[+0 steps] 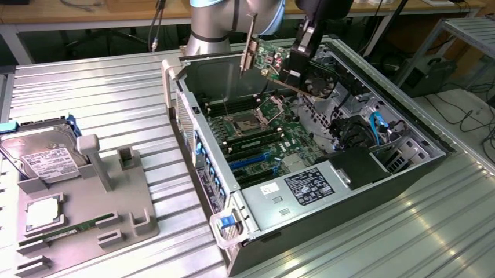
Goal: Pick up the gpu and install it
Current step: 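Insert the gpu into the slot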
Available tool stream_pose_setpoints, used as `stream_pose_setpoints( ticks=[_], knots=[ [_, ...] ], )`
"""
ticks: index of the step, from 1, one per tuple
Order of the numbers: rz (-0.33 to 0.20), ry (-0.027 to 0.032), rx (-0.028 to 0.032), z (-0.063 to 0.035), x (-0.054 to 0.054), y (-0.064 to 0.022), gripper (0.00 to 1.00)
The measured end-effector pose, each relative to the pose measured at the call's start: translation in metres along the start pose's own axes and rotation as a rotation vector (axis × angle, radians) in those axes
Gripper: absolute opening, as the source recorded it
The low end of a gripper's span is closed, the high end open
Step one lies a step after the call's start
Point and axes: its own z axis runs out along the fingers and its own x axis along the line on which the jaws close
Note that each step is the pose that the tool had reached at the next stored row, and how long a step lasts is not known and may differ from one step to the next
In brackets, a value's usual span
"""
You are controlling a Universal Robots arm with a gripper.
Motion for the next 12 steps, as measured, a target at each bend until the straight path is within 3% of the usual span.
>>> stream_pose_setpoints(
  ticks=[12],
  knots=[
    [-0.189, -0.0009, -0.0040, 0.0000, 0.0000, 0.0000, 0.28]
  ],
)
